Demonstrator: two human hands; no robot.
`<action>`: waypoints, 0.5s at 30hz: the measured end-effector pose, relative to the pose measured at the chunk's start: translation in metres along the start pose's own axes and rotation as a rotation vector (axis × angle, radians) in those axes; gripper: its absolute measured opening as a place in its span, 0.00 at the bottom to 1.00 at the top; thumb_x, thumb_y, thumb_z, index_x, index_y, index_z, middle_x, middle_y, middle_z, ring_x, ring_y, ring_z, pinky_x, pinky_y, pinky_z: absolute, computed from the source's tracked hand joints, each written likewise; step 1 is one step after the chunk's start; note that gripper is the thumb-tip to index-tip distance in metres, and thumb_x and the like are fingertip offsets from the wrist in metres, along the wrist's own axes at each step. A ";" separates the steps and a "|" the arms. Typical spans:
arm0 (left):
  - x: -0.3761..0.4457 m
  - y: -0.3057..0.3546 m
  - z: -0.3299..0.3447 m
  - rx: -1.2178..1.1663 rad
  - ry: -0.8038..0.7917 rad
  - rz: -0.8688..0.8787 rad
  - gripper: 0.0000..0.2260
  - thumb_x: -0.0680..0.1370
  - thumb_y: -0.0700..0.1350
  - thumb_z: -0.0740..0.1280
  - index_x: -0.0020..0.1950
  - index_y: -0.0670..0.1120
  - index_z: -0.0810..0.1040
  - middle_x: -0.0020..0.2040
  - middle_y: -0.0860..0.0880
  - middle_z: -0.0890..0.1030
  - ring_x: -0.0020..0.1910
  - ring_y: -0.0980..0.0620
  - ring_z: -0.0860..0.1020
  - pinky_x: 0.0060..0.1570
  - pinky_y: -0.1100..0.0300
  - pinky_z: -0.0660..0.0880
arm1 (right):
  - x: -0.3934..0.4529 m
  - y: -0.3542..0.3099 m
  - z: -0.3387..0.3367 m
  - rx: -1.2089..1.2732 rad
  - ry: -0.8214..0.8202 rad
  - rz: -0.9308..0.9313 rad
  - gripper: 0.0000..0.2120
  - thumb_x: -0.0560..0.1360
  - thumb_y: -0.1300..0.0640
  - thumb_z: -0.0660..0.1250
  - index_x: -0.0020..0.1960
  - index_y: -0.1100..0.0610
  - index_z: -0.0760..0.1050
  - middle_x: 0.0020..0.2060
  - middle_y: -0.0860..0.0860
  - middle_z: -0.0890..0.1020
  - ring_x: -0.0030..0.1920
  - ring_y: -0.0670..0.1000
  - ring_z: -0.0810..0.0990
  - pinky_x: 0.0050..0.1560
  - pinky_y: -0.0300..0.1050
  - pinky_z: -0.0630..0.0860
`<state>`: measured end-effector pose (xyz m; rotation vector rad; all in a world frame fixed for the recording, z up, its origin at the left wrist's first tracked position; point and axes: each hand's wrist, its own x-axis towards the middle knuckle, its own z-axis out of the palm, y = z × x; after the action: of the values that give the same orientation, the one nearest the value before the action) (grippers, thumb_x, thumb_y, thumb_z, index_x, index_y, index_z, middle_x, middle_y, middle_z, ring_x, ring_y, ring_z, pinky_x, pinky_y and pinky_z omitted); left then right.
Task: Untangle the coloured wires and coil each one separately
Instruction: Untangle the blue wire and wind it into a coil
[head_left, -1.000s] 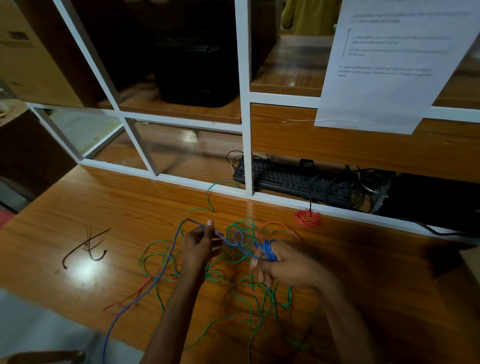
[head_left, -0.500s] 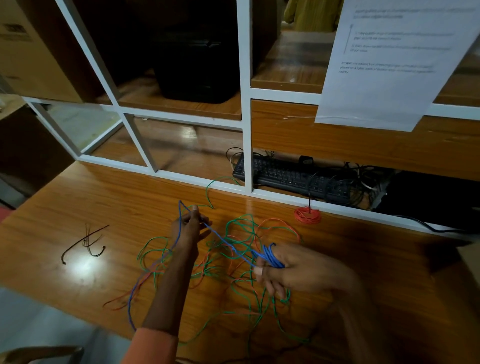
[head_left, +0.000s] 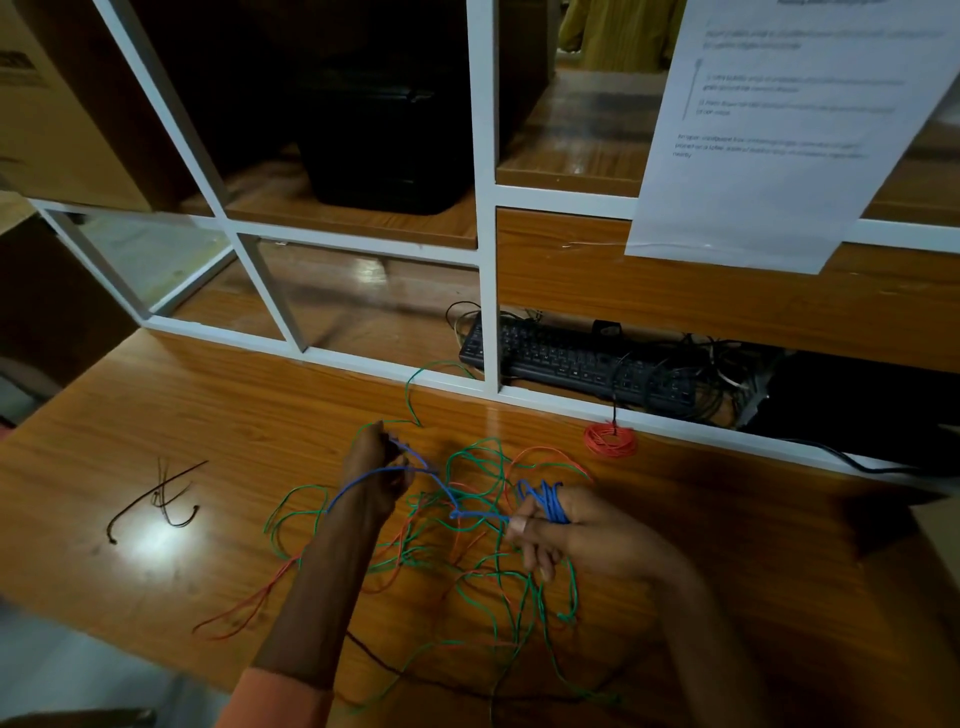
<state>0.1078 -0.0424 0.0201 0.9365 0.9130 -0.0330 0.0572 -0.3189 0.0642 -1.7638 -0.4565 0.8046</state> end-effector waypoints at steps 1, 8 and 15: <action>-0.003 -0.007 -0.003 -0.082 -0.065 -0.111 0.18 0.86 0.52 0.59 0.39 0.47 0.72 0.24 0.51 0.78 0.18 0.55 0.75 0.21 0.68 0.72 | 0.003 0.001 0.000 0.017 0.029 -0.020 0.08 0.84 0.61 0.63 0.49 0.61 0.78 0.36 0.54 0.83 0.31 0.49 0.80 0.36 0.38 0.74; -0.028 -0.074 -0.002 -0.066 -0.150 -0.214 0.13 0.85 0.42 0.58 0.45 0.43 0.78 0.32 0.48 0.84 0.27 0.54 0.82 0.33 0.62 0.79 | 0.021 0.003 0.001 0.076 0.241 -0.095 0.08 0.84 0.62 0.63 0.51 0.63 0.79 0.35 0.52 0.84 0.32 0.50 0.82 0.38 0.40 0.75; -0.056 -0.075 0.000 0.274 -0.341 0.171 0.12 0.82 0.36 0.61 0.50 0.46 0.84 0.53 0.47 0.88 0.55 0.49 0.83 0.57 0.50 0.71 | 0.027 0.013 0.005 0.297 0.287 -0.124 0.10 0.85 0.60 0.62 0.53 0.66 0.79 0.38 0.56 0.83 0.36 0.56 0.81 0.42 0.48 0.78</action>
<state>0.0429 -0.1085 0.0076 1.2173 0.5170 -0.1702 0.0717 -0.3023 0.0434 -1.5264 -0.2379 0.4928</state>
